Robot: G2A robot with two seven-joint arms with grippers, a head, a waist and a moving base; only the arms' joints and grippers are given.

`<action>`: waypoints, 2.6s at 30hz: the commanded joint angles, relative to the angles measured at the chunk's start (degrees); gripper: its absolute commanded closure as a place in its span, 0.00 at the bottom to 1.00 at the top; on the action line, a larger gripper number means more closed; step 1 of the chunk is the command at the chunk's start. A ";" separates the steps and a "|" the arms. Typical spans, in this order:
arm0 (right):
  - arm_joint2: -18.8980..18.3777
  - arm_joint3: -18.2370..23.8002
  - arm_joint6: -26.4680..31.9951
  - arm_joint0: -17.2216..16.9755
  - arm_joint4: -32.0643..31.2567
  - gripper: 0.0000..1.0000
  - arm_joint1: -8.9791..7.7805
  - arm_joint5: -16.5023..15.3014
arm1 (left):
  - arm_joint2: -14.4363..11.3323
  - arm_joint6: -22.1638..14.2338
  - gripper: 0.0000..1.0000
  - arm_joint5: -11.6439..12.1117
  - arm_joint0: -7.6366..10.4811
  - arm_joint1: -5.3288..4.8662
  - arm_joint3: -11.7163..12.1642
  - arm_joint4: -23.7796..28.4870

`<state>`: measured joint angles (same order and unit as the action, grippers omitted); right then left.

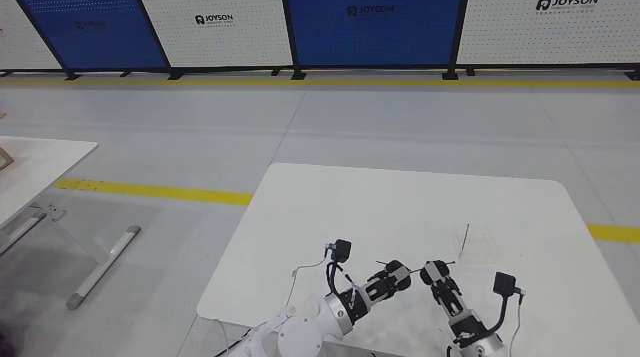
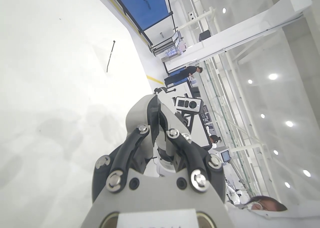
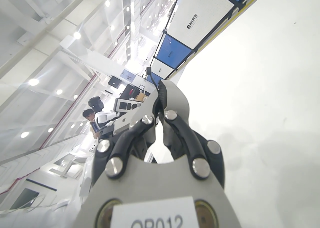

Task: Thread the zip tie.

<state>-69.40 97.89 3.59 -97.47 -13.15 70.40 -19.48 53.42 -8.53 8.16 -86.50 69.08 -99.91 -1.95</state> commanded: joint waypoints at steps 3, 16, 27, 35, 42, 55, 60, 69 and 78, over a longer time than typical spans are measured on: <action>0.18 -0.56 0.18 0.34 -0.25 1.00 0.05 0.00 | 0.29 0.07 1.00 0.37 -0.18 -0.05 0.02 0.39; -0.37 0.62 -0.85 -0.40 0.46 1.00 -0.19 0.00 | 0.13 0.26 1.00 -1.41 0.26 -0.04 0.44 -0.63; -0.53 0.48 -1.25 -0.67 -0.55 1.00 -0.39 0.00 | -0.68 1.40 1.00 -3.42 0.52 0.10 0.09 -2.93; -0.40 1.09 -1.78 -1.12 -1.36 1.00 -0.51 0.00 | -0.97 1.22 1.00 -3.87 0.41 0.09 -0.79 -3.73; -0.54 1.29 -2.00 -1.25 -1.35 1.00 -0.60 0.00 | -0.96 1.36 0.97 -4.23 0.51 0.11 -0.73 -3.91; -0.73 1.25 -2.09 -1.28 -0.94 1.00 -0.75 0.00 | -1.12 1.99 0.93 -4.51 0.65 0.20 -0.62 -4.33; -0.72 1.36 -2.11 -1.28 -1.05 1.00 -0.80 0.00 | -1.37 2.31 0.90 -5.05 0.78 0.28 -0.54 -4.71; -0.33 1.46 -2.17 -1.26 -1.48 1.00 -0.85 0.00 | -1.76 2.86 0.84 -5.72 1.10 0.47 -0.15 -4.92; -0.16 1.60 -2.60 -1.36 -2.05 1.00 -0.93 0.00 | -2.05 3.22 0.93 -6.15 1.30 0.64 0.11 -4.90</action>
<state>-69.57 99.48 1.06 -98.81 -15.21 69.48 -19.48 51.39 -5.30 2.05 -85.22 69.70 -99.82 -6.92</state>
